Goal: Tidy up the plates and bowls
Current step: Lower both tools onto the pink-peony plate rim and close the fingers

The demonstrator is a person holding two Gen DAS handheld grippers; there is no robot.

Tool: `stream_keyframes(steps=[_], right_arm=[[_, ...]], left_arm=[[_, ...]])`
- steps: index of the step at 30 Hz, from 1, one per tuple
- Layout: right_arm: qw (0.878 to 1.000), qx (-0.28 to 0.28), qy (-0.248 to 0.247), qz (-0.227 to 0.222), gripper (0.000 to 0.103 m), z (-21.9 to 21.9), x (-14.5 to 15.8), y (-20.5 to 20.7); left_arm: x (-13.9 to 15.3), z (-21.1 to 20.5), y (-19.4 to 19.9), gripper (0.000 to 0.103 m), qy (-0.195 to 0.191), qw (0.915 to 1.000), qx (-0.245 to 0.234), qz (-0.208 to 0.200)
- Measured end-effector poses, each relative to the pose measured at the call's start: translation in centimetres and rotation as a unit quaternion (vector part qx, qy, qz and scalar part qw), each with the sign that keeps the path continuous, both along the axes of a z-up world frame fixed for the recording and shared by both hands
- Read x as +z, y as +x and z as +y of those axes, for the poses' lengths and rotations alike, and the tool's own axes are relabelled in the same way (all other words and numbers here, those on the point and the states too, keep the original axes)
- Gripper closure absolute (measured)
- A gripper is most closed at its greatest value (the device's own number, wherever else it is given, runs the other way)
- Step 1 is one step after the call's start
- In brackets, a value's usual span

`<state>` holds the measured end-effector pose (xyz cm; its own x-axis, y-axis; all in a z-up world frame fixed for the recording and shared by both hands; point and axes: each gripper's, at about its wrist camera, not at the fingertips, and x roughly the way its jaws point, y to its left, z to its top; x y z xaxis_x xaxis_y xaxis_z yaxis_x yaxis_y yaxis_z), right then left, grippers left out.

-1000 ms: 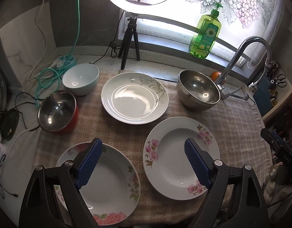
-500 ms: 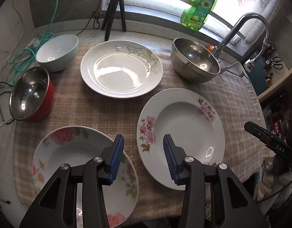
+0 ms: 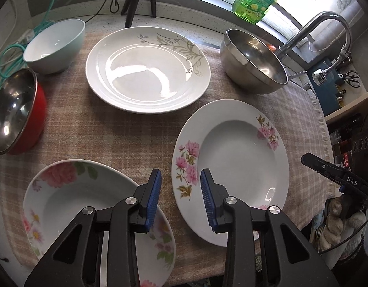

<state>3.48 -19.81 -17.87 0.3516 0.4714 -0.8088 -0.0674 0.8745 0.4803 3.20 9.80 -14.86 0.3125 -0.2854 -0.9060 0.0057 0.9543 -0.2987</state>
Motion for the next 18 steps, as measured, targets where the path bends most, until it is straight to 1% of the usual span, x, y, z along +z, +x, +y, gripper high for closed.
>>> stream_keyframes(steps=[4,9,16,18], right_arm=[[1.0,0.003,0.011,0.01,0.068,0.1,-0.6,0.4],[0.999,0.01,0.023,0.024,0.076,0.7,-1.3,0.8],[0.998,0.006,0.047,0.048,0.081,0.3,-2.3,1.5],[0.997,0.006,0.052,0.053,0.083,0.2,-2.5,1.6]], left_arm=[[-0.5,-0.4,0.6,0.076,0.003,0.9999,-0.01,0.012],[-1.4,-0.1,1.2,0.076,-0.005,0.9993,-0.002,0.037],[-1.7,-0.2,1.8,0.076,-0.012,0.9987,-0.004,0.05],[-1.9,-0.1,1.9,0.079,-0.015,0.9985,-0.004,0.053]])
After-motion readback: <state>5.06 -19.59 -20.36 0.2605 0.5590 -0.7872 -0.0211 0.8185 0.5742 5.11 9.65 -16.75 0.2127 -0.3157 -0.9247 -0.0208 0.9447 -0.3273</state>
